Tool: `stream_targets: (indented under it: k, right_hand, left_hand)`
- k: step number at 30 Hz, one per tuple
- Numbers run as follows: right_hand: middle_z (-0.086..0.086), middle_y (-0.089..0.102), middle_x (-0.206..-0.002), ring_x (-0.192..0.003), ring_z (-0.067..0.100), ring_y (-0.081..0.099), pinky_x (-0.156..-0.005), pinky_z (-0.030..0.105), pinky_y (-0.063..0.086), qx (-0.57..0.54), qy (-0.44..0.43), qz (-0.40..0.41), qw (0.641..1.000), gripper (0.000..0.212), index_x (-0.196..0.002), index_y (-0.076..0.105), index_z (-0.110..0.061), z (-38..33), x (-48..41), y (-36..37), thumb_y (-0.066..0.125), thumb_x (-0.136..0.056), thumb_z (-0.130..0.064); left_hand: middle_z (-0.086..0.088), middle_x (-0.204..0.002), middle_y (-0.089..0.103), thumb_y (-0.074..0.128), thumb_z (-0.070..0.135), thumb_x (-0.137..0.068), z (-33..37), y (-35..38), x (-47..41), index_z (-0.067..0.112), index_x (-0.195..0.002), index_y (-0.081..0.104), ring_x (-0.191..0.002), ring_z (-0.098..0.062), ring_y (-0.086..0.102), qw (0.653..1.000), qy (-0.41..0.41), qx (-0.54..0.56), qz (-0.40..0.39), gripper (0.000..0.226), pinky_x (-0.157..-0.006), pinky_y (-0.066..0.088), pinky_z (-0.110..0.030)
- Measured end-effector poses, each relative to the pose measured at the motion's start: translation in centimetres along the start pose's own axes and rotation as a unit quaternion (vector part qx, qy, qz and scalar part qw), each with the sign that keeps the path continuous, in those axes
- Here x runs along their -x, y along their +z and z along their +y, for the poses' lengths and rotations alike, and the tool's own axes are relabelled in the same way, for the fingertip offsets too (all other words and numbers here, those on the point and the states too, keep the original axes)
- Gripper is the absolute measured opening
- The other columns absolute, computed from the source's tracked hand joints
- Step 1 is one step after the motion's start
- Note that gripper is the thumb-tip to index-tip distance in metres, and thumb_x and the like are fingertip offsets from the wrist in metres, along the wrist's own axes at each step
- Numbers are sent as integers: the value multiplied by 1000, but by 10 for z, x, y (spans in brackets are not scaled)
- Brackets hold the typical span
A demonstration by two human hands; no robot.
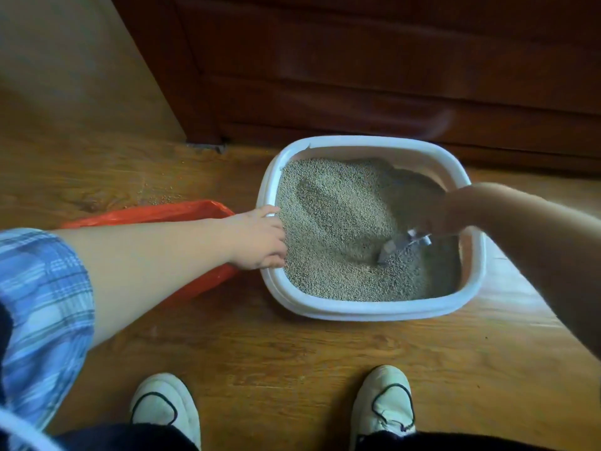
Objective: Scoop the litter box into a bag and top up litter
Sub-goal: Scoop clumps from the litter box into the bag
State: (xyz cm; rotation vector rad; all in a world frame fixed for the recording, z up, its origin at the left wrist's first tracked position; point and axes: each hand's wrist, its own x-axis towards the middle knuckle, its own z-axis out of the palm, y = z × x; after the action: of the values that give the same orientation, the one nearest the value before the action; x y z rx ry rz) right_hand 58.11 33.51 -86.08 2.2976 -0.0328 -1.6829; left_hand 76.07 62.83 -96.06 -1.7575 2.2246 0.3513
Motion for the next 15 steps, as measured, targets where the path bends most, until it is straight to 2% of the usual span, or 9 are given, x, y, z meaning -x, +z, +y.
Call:
stream_targets:
  k: [1, 3, 4, 6, 7, 8, 9, 11, 15]
  right_hand:
    - [2, 61, -99, -84, 15, 61, -72, 18, 48, -70, 30, 11, 997, 29, -130, 59, -25, 7, 9, 3, 43, -106, -24]
    - [-2, 52, -70, -45, 6, 49, -39, 11, 36, -176, 68, 73, 979, 25, -121, 63, -28, 17, 13, 2, 44, -105, -25]
    - [-2, 52, -69, -40, 5, 47, -36, 11, 33, -196, 81, 111, 971, 26, -121, 64, -29, 21, 9, 1, 44, -105, -25]
    - [3, 64, -89, -61, 8, 61, -54, 9, 44, -205, 63, 192, 958, 28, -124, 65, -26, 20, -4, -10, 45, -105, -27]
    - [4, 68, -101, -77, 15, 65, -73, 17, 51, -203, 43, 216, 954, 30, -126, 66, -25, 16, -11, -16, 45, -105, -28]
    - [1, 68, -103, -84, 19, 65, -83, 29, 53, -206, 28, 229, 951, 31, -127, 65, -27, 8, -16, -23, 45, -104, -27]
    - [-6, 67, -97, -78, 17, 64, -78, 35, 56, -203, 20, 239, 949, 33, -127, 64, -33, -2, -19, -30, 44, -103, -23]
    - [-16, 61, -89, -68, 10, 60, -55, 27, 49, -169, 23, 276, 946, 38, -129, 58, -42, -26, -24, -45, 40, -104, -20]
    - [-19, 50, -78, -79, 14, 59, -58, 26, 46, -180, 29, 354, 917, 34, -128, 55, -48, -69, -28, -77, 41, -106, -27]
  left_hand:
    - [13, -108, 63, 33, 54, -100, -1, 0, -1, 35, -111, 64, -118, -15, 50, 1000, 5, 1, 7, 38, -118, 8, -44]
    - [14, -105, 64, 36, 54, -100, -3, 3, 0, 36, -107, 65, -116, -16, 52, 999, 22, 11, 32, 36, -118, 9, -44]
    - [14, -103, 65, 37, 55, -99, -4, 5, 1, 36, -105, 66, -114, -16, 53, 998, 28, 17, 50, 35, -117, 11, -44]
    - [15, -96, 66, 39, 55, -97, -6, 9, 2, 36, -99, 67, -109, -16, 56, 995, 40, 21, 88, 34, -116, 16, -45]
    - [15, -93, 66, 40, 56, -96, -6, 11, 2, 36, -96, 68, -106, -16, 57, 993, 43, 25, 106, 34, -116, 19, -45]
    - [14, -91, 66, 39, 56, -95, -7, 13, 2, 36, -93, 68, -103, -17, 59, 991, 44, 30, 122, 36, -115, 23, -46]
    - [13, -89, 66, 38, 57, -94, -6, 14, 2, 35, -92, 68, -101, -18, 59, 989, 43, 37, 134, 38, -114, 26, -47]
    - [11, -88, 65, 37, 58, -93, -5, 15, 3, 34, -89, 70, -98, -18, 60, 986, 43, 52, 149, 41, -113, 28, -46]
    - [7, -80, 60, 47, 55, -91, -5, 13, 2, 29, -79, 69, -85, -22, 59, 980, 47, 87, 174, 36, -102, 37, -42]
